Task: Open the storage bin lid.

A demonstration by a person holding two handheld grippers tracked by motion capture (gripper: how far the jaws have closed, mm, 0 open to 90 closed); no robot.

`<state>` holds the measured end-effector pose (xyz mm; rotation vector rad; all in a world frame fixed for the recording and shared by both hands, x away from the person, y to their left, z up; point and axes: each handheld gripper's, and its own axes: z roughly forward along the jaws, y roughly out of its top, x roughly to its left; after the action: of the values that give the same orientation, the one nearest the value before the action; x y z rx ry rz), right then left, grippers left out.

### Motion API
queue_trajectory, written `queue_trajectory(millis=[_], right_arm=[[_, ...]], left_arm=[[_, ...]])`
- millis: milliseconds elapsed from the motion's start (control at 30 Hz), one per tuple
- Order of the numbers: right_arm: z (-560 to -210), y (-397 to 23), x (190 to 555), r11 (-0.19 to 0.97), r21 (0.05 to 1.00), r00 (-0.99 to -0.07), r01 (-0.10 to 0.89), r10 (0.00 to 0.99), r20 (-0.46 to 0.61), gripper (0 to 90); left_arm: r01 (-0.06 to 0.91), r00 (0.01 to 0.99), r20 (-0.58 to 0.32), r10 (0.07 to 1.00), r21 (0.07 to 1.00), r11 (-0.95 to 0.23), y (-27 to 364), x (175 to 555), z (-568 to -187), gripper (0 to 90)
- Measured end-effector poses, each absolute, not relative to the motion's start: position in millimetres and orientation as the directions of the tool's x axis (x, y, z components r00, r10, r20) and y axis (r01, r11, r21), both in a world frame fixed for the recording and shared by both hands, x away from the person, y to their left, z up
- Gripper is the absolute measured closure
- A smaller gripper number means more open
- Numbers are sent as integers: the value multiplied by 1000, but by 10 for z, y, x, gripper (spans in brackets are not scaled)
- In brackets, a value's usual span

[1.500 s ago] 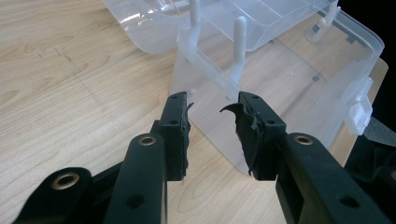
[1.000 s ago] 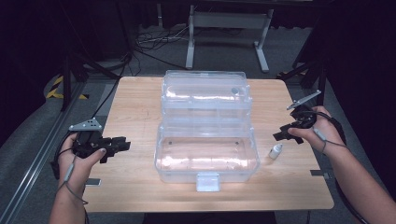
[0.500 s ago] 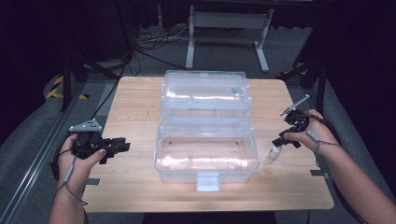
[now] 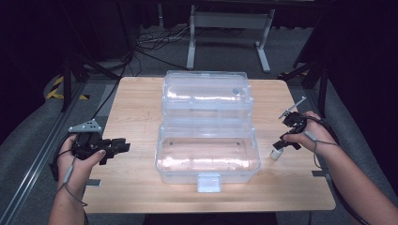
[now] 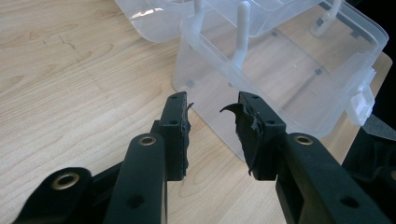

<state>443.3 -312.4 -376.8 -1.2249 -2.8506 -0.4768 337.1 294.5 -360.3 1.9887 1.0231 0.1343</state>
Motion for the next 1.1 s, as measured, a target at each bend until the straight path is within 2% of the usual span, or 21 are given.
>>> queue_trajectory(millis=[1100], right_arm=[[-4096,-3050,4499,721,145,-735,678,673,88,521]], left_arm=[[610,657,-273,702,740,-284,2948,3371,-3604,650]])
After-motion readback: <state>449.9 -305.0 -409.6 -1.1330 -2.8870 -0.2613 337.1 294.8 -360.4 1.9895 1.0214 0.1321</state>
